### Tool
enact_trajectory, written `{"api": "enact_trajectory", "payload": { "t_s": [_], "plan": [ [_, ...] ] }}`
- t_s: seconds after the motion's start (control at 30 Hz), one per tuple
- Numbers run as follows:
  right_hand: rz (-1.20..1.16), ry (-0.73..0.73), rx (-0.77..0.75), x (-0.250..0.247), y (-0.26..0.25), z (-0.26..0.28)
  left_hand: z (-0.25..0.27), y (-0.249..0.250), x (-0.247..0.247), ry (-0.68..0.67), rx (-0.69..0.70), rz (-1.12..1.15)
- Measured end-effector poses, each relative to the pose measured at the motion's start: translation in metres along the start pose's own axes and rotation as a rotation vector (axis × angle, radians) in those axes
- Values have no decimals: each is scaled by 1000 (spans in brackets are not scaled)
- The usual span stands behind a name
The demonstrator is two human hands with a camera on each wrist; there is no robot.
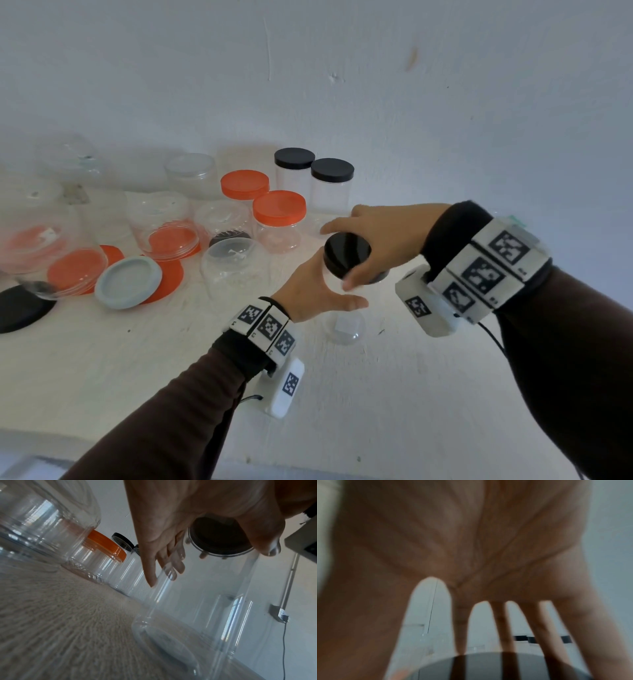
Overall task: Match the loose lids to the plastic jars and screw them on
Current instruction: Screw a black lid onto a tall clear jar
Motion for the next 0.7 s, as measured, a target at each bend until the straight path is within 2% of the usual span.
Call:
{"api": "enact_trajectory", "payload": {
  "t_s": [0.07,0.13,0.33,0.7],
  "plan": [
    [-28,-44,-87,-2,3,2,0,2,1,1,6,-21],
    [-51,33,-116,-2,4,2,0,3,0,-3,-3,-19],
    [-62,147,-137,2,7,5,0,4,1,-28,-5,-25],
    [-75,143,-100,11,13,-1,1,5,-2,-33,-37,-58]
  ]
}}
Point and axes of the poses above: each hand's wrist, its own z-axis away from the middle knuckle, its own x-axis out of the palm, y = z × x, the point moved 1 cm from there along -z, towards the middle knuckle, and after that the axes turned 4 degrees about x, right-handed, at the moved point
